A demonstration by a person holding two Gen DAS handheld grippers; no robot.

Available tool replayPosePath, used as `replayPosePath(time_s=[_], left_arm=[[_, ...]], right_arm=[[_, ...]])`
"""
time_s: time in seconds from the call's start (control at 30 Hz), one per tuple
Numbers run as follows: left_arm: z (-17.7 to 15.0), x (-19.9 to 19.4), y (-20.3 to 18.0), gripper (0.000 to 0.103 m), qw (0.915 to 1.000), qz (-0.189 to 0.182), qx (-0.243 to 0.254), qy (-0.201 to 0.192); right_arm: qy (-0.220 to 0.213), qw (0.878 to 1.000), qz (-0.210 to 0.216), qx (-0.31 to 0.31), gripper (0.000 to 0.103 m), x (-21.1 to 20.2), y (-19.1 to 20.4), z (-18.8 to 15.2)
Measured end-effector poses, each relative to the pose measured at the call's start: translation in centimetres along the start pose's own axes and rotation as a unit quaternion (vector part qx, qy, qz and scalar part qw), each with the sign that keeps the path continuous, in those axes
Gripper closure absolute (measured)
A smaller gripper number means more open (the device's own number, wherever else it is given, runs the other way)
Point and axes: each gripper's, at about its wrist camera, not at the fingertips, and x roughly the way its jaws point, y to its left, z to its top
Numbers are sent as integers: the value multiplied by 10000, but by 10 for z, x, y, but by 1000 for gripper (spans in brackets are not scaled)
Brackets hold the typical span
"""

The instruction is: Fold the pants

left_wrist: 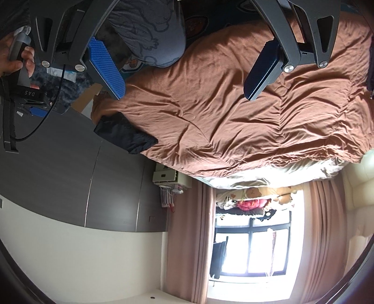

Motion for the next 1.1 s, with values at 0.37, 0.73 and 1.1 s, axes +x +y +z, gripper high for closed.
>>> replayPosePath(time_s=[0.37, 0.73, 1.1], left_arm=[[-27, -29, 2, 0, 9995, 288, -116, -70], [-55, -36, -6, 0, 9994, 297, -170, 63], [-57, -36, 1, 0, 9992, 291, -257, 10]], right_arm=[[57, 9998, 105, -173, 1, -6, 25, -30], [-128, 9992, 109, -369, 1, -18, 54, -52], [-159, 9996, -10, -220, 1, -16, 64, -62]])
